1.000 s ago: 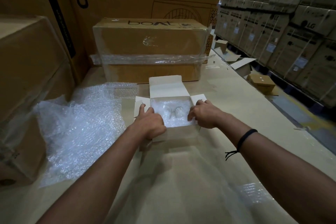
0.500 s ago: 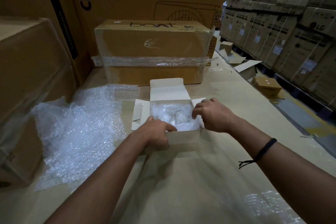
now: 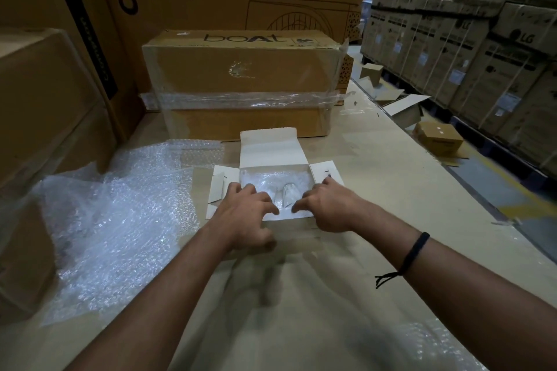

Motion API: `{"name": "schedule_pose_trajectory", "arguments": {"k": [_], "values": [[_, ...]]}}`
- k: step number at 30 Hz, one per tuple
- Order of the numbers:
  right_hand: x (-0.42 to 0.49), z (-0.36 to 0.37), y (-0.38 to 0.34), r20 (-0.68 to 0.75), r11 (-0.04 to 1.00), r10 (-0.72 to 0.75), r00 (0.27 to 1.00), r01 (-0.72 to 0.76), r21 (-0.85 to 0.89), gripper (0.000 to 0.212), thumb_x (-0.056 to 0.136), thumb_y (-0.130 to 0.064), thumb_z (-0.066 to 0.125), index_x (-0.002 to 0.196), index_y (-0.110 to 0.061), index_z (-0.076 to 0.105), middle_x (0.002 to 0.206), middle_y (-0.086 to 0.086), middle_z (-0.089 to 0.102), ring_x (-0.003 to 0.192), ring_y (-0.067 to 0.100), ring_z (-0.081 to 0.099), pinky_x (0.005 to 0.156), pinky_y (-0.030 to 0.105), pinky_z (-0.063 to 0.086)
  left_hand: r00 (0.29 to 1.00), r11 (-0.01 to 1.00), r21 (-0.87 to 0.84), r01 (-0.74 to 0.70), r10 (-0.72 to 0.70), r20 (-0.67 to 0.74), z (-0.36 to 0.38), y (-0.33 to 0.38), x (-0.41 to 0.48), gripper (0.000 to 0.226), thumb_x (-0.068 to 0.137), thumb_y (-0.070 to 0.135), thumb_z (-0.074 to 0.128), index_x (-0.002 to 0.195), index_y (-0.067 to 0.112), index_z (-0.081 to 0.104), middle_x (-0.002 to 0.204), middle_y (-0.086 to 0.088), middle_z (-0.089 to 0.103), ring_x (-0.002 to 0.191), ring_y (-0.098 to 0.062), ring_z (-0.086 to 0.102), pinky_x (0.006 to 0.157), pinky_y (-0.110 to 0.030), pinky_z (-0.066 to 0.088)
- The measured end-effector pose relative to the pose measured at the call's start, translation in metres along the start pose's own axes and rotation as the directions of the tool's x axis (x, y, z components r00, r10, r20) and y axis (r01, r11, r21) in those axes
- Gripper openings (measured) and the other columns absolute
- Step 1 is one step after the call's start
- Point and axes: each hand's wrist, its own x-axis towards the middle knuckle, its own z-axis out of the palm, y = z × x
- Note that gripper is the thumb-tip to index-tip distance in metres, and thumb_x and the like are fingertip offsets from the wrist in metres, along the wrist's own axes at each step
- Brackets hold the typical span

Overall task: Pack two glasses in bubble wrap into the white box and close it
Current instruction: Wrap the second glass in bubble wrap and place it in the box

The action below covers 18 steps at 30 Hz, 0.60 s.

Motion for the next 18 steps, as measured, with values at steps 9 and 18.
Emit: {"name": "schedule_pose_trajectory", "arguments": {"k": [9,18], "values": [[-0.007,0.001,0.01,-0.038,0.999,0.035,0.999,-0.036,-0.032,0.05,0.085,-0.011,0.05,0.127,-0.037,0.059,0.133,-0.007,0.057,0.118,0.021,0.045,0.093,0.037,0.028,0.981,0.976,-0.21,0.051,-0.009,0.193,0.01,0.007,0.01,0.037,0.073,0.054,0.055,0.102,0.034,0.067,0.087,0.006,0.065,0.088,-0.016,0.047,0.08,-0.036,0.024],[-0.003,0.007,0.02,0.108,0.995,0.06,0.992,-0.051,-0.082,0.044,0.092,-0.016,0.046,0.128,-0.039,0.058,0.133,-0.008,0.058,0.131,0.025,0.036,0.116,0.056,0.0,0.99,0.99,0.002,0.139,-0.139,0.011,-0.003,-0.012,-0.003,0.085,0.064,0.087,0.014,0.096,0.035,0.072,0.112,0.015,0.058,0.109,-0.013,0.039,0.101,-0.041,0.017]]}}
